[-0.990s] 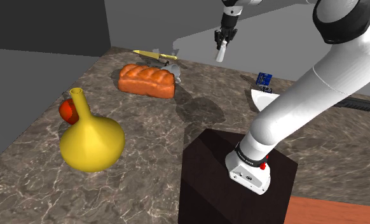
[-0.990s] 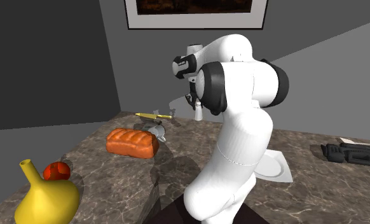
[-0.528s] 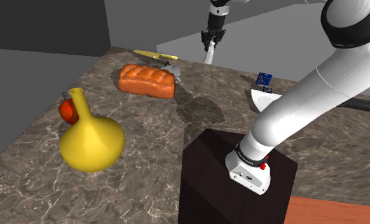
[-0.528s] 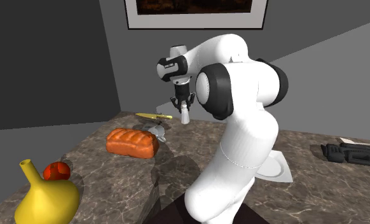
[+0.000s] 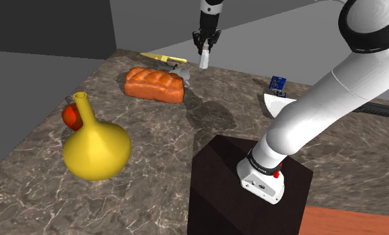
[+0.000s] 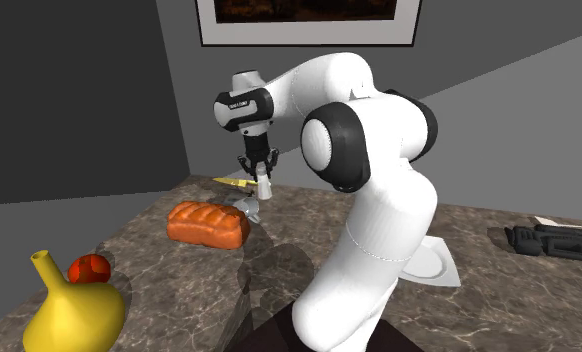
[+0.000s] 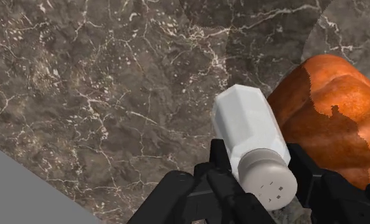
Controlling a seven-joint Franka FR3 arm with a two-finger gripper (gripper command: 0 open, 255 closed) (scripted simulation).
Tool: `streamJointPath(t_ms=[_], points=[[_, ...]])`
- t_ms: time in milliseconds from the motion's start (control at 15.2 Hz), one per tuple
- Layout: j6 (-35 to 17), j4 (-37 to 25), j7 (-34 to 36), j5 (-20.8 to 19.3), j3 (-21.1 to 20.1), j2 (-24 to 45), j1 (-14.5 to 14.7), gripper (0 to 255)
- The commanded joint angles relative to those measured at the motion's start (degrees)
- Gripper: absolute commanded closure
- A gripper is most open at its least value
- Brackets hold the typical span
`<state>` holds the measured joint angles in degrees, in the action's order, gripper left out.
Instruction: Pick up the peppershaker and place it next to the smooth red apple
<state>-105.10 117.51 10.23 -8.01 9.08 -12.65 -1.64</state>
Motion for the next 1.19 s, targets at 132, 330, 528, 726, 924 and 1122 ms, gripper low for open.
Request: streamJointPath(t_ms=[132,330,528,726,924,1122], points=[[0.7,-1.6,5.4,0.9,-3.4,1.6,2.4,255],[1.3,-3.7,9.2,1.6,-5.7,3.5,4.1,255],[2.0,-6.4,13.0,2.1,-7.9,5.8,5.8,255],[2.8,-9.6,16.6,2.4,-10.0,8.7,7.6,255],[3.8,-13.6,20.2,2.5,-12.0,11.9,9.3,255],[5.0,-18.2,23.8,2.4,-13.8,15.7,11.1,255]])
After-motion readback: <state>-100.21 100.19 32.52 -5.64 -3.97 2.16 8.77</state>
